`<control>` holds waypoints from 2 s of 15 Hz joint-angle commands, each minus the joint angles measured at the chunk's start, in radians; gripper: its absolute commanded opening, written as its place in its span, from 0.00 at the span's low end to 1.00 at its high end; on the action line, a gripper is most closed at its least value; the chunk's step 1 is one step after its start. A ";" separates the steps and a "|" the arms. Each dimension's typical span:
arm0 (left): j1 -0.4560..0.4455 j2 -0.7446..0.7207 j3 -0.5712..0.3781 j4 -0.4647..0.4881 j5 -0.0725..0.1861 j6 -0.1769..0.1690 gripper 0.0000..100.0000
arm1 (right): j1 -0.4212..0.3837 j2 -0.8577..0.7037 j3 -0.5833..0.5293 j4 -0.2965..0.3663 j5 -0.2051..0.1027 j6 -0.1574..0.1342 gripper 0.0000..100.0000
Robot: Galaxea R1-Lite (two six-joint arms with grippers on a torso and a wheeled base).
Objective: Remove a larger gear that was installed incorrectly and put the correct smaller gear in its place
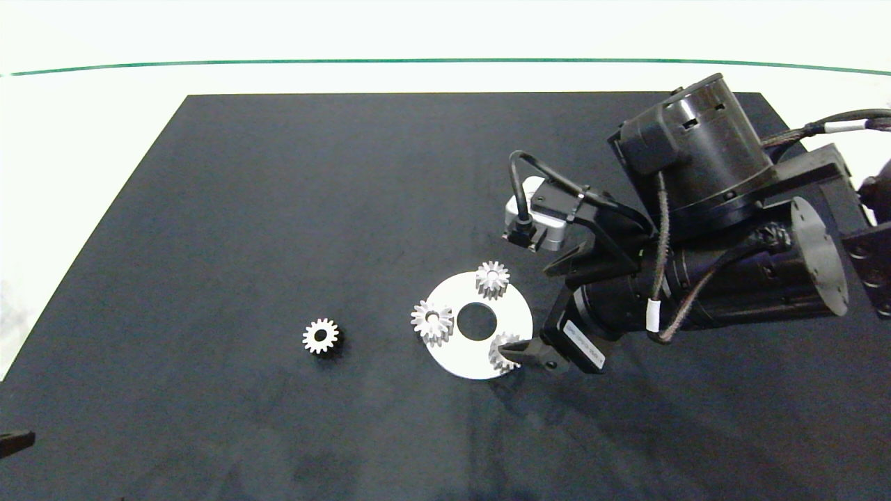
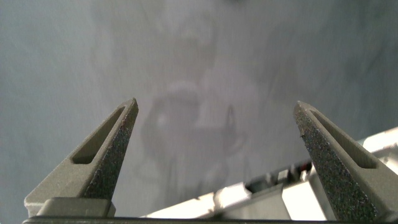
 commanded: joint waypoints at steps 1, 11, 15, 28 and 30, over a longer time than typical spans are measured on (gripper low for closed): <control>0.007 -0.017 -0.005 -0.014 0.002 -0.003 1.00 | 0.027 0.105 -0.102 0.051 -0.001 -0.006 1.00; 0.008 -0.061 -0.003 -0.014 0.002 -0.002 1.00 | 0.110 0.269 -0.243 0.058 -0.085 -0.133 1.00; 0.008 -0.071 -0.005 -0.014 0.002 -0.002 1.00 | 0.107 0.336 -0.309 0.058 -0.099 -0.138 1.00; 0.008 -0.074 -0.003 -0.014 0.002 -0.002 1.00 | 0.108 0.416 -0.415 0.068 -0.099 -0.115 0.93; 0.008 -0.074 -0.003 -0.014 0.002 -0.002 1.00 | 0.108 0.414 -0.415 0.074 -0.099 -0.115 0.88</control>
